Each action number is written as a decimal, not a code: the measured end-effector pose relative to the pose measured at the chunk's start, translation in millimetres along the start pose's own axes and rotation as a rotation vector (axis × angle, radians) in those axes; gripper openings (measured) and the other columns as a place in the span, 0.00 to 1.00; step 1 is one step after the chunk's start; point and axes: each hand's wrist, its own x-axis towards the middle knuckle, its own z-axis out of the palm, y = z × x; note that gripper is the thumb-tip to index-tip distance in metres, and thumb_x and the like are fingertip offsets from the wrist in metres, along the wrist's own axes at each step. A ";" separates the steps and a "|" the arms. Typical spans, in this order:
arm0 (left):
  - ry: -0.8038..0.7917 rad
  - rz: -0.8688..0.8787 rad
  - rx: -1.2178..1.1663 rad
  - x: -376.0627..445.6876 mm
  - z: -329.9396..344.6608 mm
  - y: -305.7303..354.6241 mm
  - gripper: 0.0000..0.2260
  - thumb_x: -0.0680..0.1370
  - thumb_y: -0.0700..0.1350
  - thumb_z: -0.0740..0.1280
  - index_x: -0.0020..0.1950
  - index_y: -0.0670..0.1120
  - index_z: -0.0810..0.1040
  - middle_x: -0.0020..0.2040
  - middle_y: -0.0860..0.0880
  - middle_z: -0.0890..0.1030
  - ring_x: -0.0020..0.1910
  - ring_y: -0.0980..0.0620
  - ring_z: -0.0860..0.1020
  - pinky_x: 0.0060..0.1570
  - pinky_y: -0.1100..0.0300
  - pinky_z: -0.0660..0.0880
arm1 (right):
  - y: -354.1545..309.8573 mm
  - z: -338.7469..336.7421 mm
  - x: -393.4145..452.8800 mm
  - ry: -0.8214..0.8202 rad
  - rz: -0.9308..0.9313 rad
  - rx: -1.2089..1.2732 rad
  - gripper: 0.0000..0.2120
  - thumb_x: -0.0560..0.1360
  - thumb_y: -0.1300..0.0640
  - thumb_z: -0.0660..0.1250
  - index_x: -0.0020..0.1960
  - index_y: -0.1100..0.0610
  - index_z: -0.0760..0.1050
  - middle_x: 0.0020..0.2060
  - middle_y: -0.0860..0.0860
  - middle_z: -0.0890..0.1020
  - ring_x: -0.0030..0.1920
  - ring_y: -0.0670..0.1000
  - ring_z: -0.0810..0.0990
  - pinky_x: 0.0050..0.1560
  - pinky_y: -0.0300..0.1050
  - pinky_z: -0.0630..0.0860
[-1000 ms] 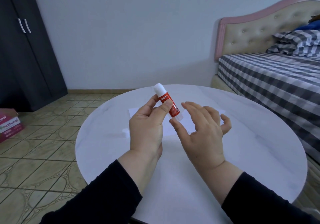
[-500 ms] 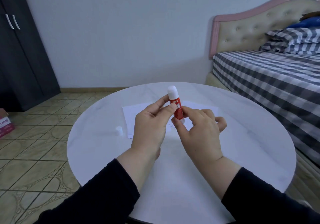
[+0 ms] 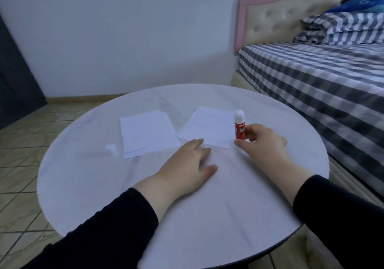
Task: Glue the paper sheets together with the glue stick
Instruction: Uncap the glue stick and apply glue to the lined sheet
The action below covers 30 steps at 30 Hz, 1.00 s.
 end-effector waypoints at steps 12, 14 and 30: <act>-0.017 -0.034 0.020 3.7 13.6 -4.0 0.27 0.80 0.61 0.57 0.77 0.54 0.62 0.78 0.55 0.58 0.76 0.57 0.55 0.72 0.61 0.55 | 19.5 -2.5 13.3 -0.030 0.175 -0.077 0.10 0.71 0.46 0.70 0.48 0.47 0.75 0.43 0.42 0.81 0.46 0.47 0.74 0.55 0.50 0.60; -0.018 -0.030 0.030 2.6 14.6 -4.9 0.27 0.80 0.61 0.57 0.77 0.54 0.61 0.78 0.56 0.57 0.76 0.57 0.55 0.72 0.60 0.56 | 20.2 -2.4 13.4 -0.033 0.195 -0.083 0.10 0.71 0.45 0.70 0.49 0.47 0.76 0.43 0.41 0.81 0.46 0.47 0.72 0.56 0.50 0.61; 0.068 -0.017 0.079 23.5 -0.9 -2.6 0.16 0.77 0.57 0.65 0.61 0.51 0.79 0.59 0.53 0.77 0.61 0.52 0.73 0.58 0.59 0.70 | 26.8 -6.8 8.4 -0.106 0.156 -0.042 0.13 0.71 0.42 0.70 0.52 0.45 0.77 0.45 0.41 0.80 0.52 0.47 0.75 0.55 0.49 0.59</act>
